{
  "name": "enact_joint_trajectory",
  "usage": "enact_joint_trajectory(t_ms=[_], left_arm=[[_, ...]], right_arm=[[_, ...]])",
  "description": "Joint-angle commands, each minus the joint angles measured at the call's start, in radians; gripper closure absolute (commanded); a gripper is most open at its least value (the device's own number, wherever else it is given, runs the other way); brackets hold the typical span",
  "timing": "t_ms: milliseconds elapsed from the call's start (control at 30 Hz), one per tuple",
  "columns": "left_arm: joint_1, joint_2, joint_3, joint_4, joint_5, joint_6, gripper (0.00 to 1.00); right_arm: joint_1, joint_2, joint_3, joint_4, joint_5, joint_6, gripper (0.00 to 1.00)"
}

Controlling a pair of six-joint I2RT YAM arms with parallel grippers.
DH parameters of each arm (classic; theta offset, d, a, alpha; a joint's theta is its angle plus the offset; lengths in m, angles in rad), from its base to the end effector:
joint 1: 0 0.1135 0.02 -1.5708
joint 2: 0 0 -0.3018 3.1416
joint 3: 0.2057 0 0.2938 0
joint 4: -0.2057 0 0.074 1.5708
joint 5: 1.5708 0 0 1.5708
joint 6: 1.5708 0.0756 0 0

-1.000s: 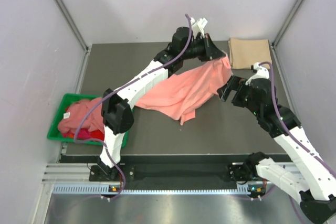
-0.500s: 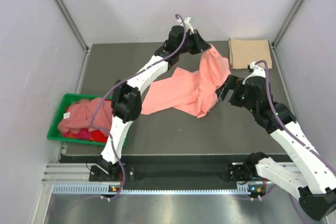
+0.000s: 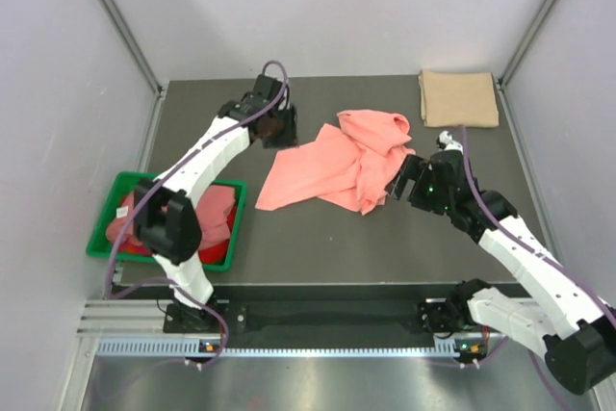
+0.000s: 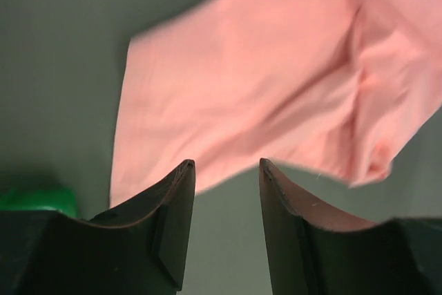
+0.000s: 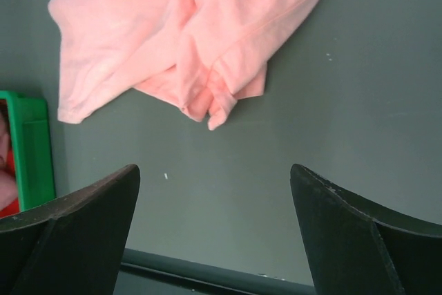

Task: Fold and stack the t-shirts
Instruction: Move the tshirt to the center of the board, then flatten the tshirt out

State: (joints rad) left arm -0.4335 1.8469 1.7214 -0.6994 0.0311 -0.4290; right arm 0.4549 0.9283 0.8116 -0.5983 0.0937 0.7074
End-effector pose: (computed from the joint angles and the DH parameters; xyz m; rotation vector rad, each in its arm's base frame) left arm 0.4497 -0.2107 0.3176 0.0204 2.4414 -0.4338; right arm 0.2228 0.1011 0.2834 0.3431 2.3071 0.4925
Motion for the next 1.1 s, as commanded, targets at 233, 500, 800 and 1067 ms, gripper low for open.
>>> enact_joint_trajectory(t_ms=[233,500,800,1067], left_arm=[[-0.031,-0.268,-0.540,-0.054,-0.071,-0.017,0.51],[-0.033,-0.216,-0.592,0.018,-0.013,-0.002,0.48],[-0.033,-0.132,-0.625,0.067,-0.022,0.021,0.49],[-0.033,-0.101,-0.620,0.081,-0.077,0.035,0.51]], right_arm=[[-0.009,0.067,0.005,0.121,-0.074,-0.008,0.11],[-0.010,0.141,-0.077,0.161,-0.014,0.221,0.21],[-0.045,0.184,-0.155,0.242,0.080,0.329,0.41],[-0.050,0.259,-0.180,0.330,0.067,0.346,0.53]])
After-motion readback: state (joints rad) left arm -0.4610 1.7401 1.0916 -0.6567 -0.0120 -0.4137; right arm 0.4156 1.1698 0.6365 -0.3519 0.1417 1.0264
